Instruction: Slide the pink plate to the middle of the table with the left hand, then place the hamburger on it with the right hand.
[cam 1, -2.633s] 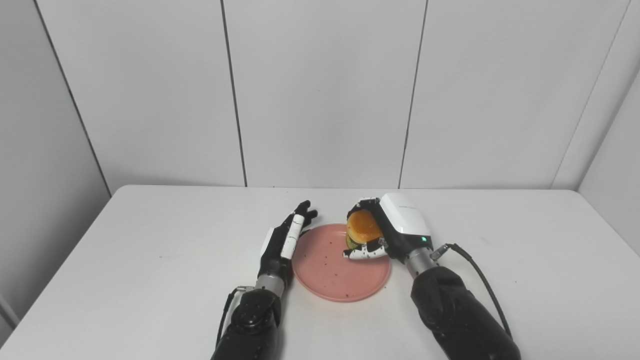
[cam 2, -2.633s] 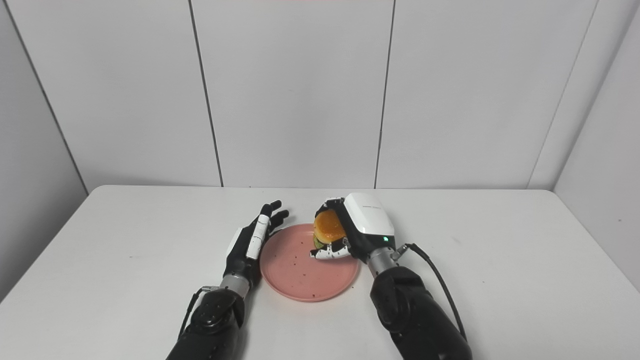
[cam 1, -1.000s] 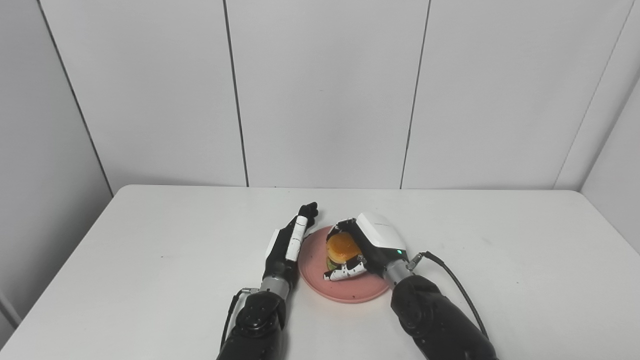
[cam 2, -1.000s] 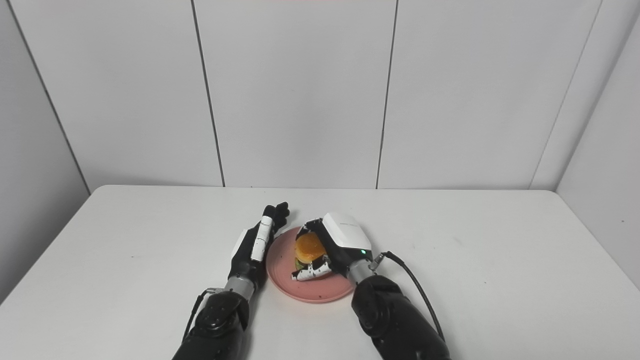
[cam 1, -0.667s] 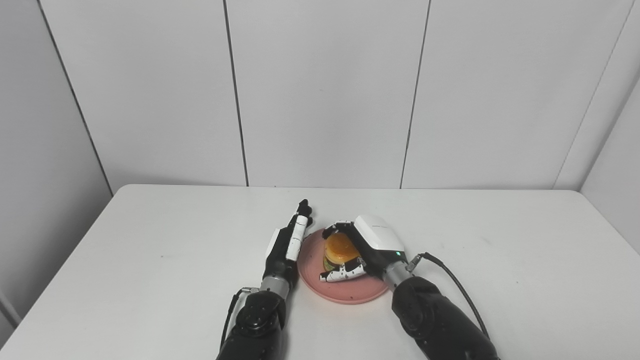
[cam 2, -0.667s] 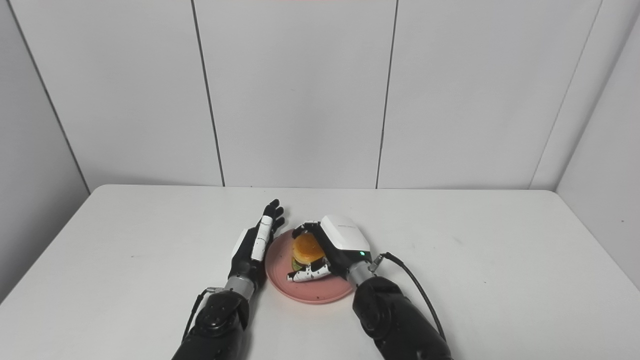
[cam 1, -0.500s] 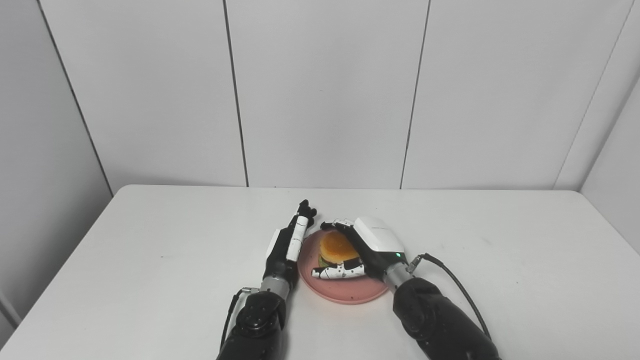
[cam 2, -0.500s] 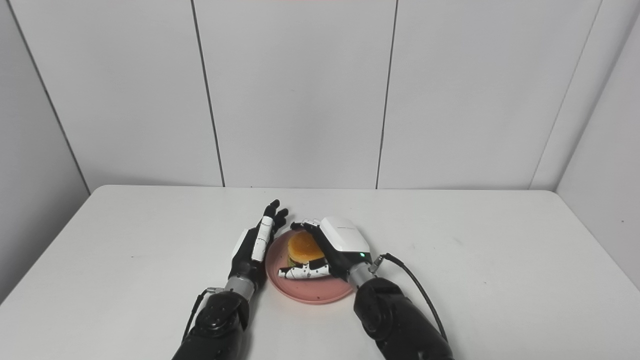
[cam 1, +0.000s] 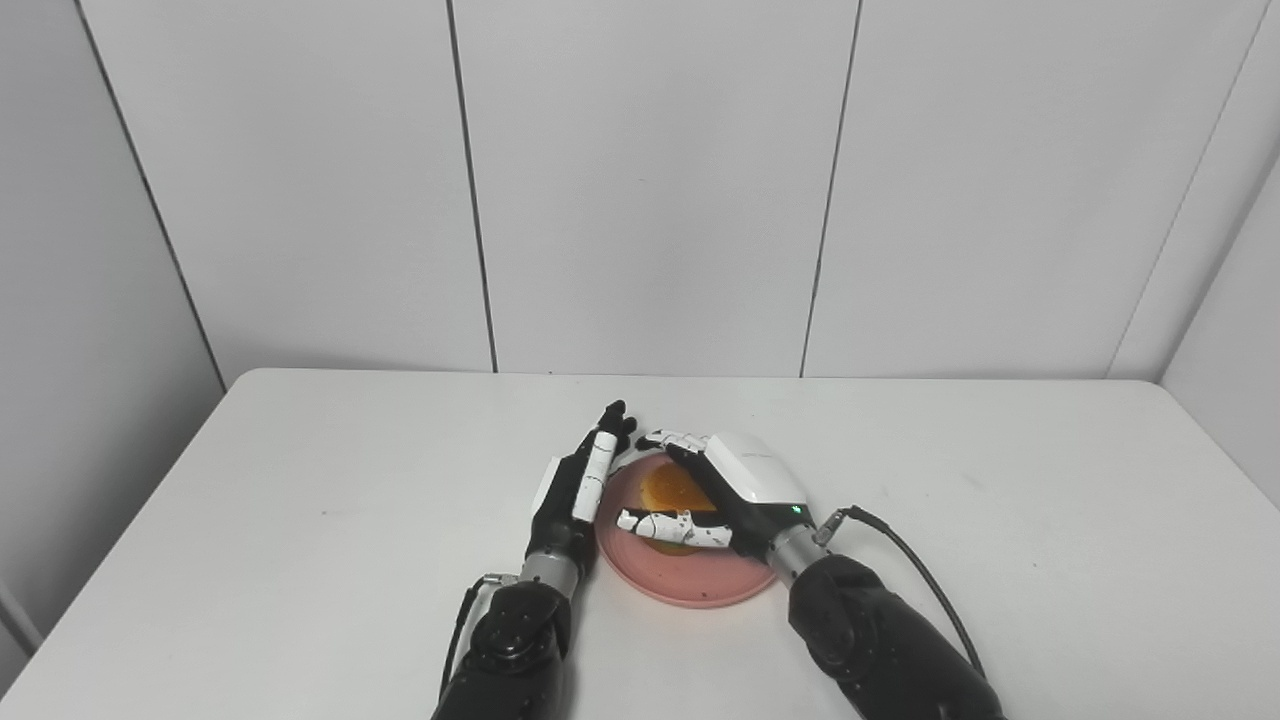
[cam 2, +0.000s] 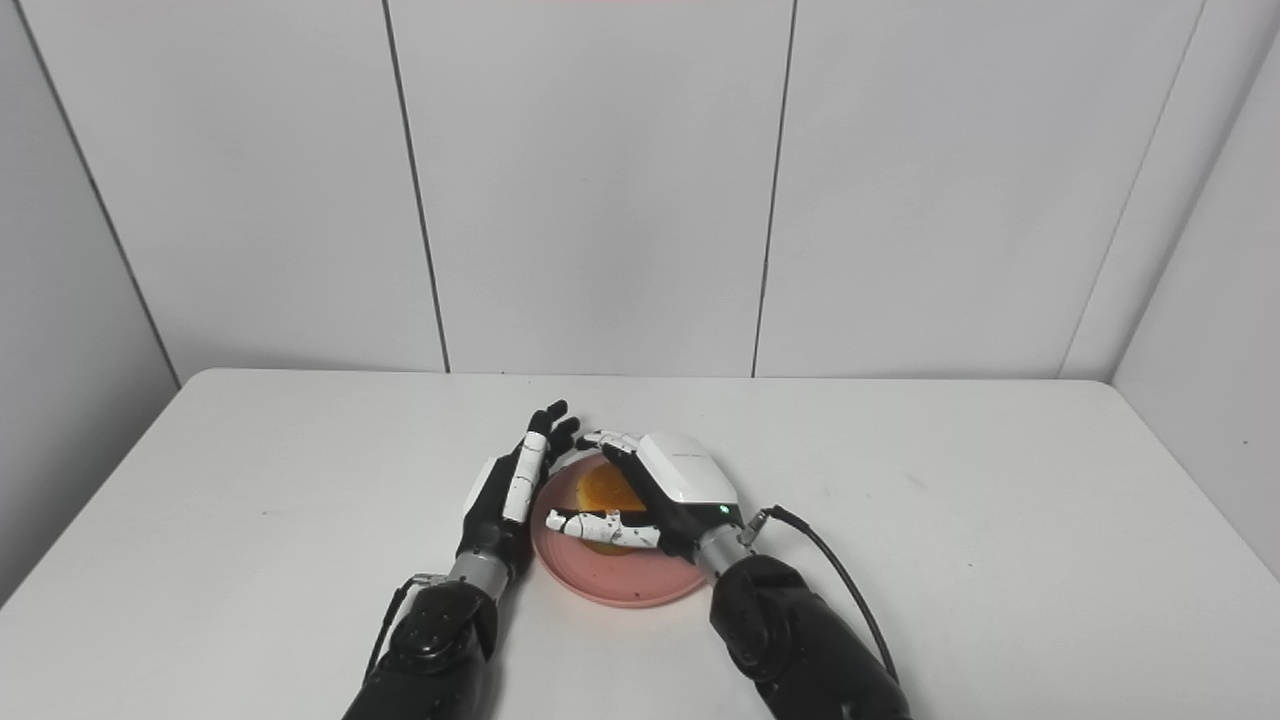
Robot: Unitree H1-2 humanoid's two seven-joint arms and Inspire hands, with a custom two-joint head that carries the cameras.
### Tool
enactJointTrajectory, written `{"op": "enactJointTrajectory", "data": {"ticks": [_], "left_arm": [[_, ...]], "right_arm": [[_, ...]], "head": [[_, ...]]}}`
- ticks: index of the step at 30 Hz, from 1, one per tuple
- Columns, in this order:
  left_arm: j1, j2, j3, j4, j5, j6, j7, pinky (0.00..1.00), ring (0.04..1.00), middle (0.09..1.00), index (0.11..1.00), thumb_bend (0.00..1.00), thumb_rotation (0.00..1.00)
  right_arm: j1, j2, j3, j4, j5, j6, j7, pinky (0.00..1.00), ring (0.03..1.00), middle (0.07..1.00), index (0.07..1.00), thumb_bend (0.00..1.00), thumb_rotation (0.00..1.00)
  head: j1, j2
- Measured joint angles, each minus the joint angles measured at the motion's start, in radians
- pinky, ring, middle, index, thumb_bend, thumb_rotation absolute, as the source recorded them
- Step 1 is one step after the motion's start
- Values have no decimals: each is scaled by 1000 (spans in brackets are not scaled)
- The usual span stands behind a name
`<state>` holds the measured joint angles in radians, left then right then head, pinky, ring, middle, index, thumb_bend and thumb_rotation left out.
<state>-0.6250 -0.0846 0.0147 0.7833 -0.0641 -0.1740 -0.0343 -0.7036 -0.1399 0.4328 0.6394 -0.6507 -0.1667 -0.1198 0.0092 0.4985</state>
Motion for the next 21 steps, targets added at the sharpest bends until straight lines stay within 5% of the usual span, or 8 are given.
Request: {"op": "enactJointTrajectory", "data": {"ticks": [12, 21], "left_arm": [[2, 0, 6, -8, -1, 9, -1, 902, 920, 850, 853, 836, 952], [2, -2, 6, -5, -6, 1, 12, 961, 946, 905, 872, 844, 970]], "right_arm": [[34, -3, -133, -136, 73, -7, -55, 710, 828, 850, 811, 781, 1000], [62, 80, -352, -63, 397, -138, -89, 768, 842, 870, 867, 778, 1000]], "head": [[-9, 0], [-11, 2]]}}
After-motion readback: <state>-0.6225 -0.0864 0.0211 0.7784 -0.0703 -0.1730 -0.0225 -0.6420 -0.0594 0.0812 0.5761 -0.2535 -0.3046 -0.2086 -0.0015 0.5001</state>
